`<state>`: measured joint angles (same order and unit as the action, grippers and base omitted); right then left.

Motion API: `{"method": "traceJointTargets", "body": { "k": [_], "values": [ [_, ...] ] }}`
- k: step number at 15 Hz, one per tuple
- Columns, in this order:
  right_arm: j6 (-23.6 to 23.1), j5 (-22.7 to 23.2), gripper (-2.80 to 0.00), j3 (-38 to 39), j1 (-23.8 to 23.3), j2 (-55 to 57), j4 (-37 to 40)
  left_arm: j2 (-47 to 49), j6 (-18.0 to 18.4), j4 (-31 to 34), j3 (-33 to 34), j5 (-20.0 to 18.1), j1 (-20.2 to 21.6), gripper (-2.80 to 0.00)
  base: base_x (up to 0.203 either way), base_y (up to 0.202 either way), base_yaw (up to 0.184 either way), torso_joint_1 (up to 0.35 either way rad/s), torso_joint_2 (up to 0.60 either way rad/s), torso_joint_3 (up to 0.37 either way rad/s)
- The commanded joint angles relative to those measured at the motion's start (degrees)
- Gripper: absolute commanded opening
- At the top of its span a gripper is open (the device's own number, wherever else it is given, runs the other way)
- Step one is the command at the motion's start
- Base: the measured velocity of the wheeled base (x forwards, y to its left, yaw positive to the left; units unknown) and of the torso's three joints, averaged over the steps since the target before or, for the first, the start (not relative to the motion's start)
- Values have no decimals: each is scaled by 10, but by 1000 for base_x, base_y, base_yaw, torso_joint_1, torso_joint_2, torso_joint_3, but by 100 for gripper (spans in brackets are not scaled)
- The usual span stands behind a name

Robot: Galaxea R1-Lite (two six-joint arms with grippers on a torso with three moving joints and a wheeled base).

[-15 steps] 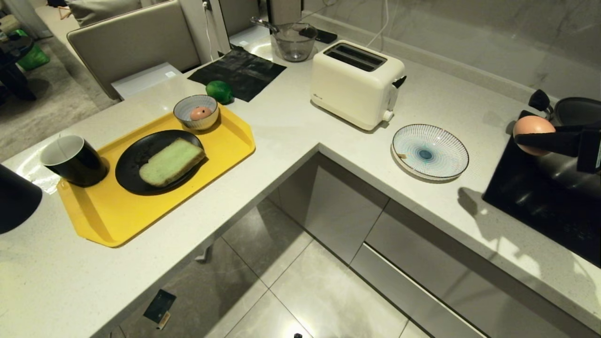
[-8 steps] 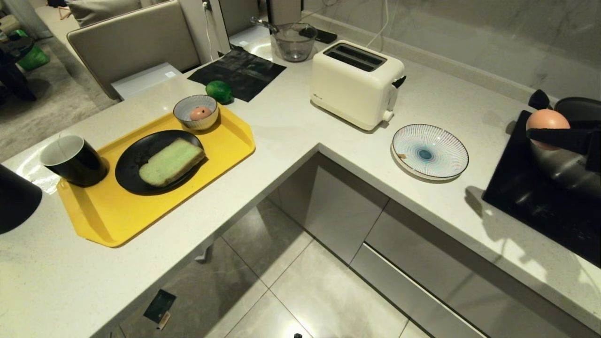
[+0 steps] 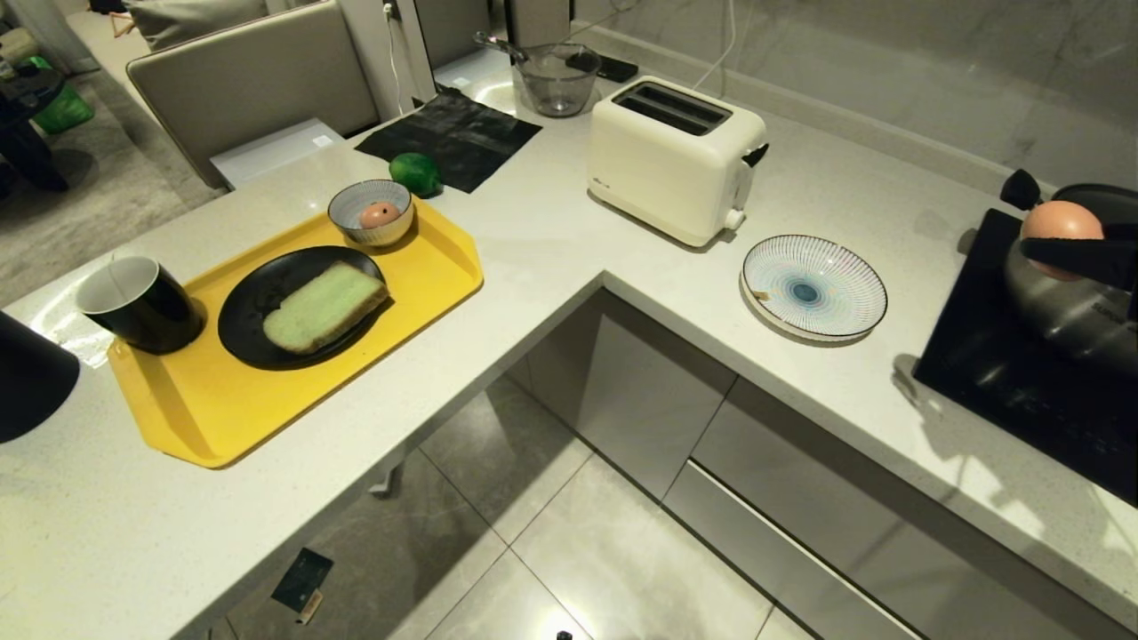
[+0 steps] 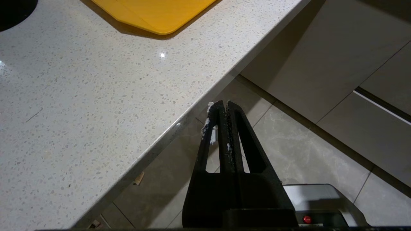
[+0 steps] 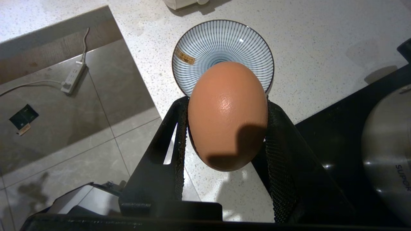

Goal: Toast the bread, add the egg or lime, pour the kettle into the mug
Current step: Put the egg in the bowl

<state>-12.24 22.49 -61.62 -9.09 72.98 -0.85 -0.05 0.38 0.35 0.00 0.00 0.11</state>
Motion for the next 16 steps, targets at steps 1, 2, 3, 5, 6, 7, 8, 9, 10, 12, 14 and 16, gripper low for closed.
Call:
{"method": "traceJointTargets", "body": {
  "k": [1, 2, 3, 5, 6, 7, 8, 9, 10, 12, 14, 16],
  "values": [
    [-2, 2, -280, -1, 0, -6, 0, 0, 0, 0, 1, 0, 1, -280, 0, 0, 0, 0, 0, 0],
    [-2, 3, -280, -1, 0, -6, 0, 0, 0, 0, 1, 0, 0, -280, 0, 0, 0, 0, 0, 0],
    [-3, 3, -280, -1, 0, -6, -1, 0, 0, 0, 1, 0, 0, -280, 0, 0, 0, 0, 0, 0],
    [-3, 3, -280, -1, 0, -6, -1, 0, 0, 0, 0, 0, 1, -280, 0, 0, 0, 0, 0, 0],
    [-3, 3, -280, -1, 0, -6, -1, 0, 0, 0, 1, 0, 0, -280, 0, 0, 0, 0, 0, 0],
    [-2, 3, -280, -2, 0, -6, -1, 0, 0, 0, 1, 0, 0, -280, -6, -2, 87, 4, 2, 2],
    [-2, 3, -280, -2, 0, -6, -1, 0, 0, 0, 1, 0, 0, -280, -5, -11, 143, -5, 2, 4],
    [-2, 3, -280, -2, 0, -7, -1, 0, 0, 0, 1, 0, 0, -280, 0, -8, 173, 7, 7, -2],
    [-3, 3, -280, -2, 0, -9, -1, 0, 0, 0, 1, 0, 0, -280, 0, -6, 175, 3, 6, 0],
    [-2, 3, -280, -2, 0, -9, -1, 0, 0, 0, 0, 0, 0, -280, -1, -10, 180, 0, 0, -2],
    [-2, 3, -280, -2, 0, -9, -1, 0, 0, 0, 1, 0, 0, -280, -2, -6, 171, 2, 0, 3],
    [-2, 3, -280, -3, 0, -10, -1, 0, 0, 0, 1, 0, 1, -280, -1, -8, 178, 3, 4, 2]
  ]
}}
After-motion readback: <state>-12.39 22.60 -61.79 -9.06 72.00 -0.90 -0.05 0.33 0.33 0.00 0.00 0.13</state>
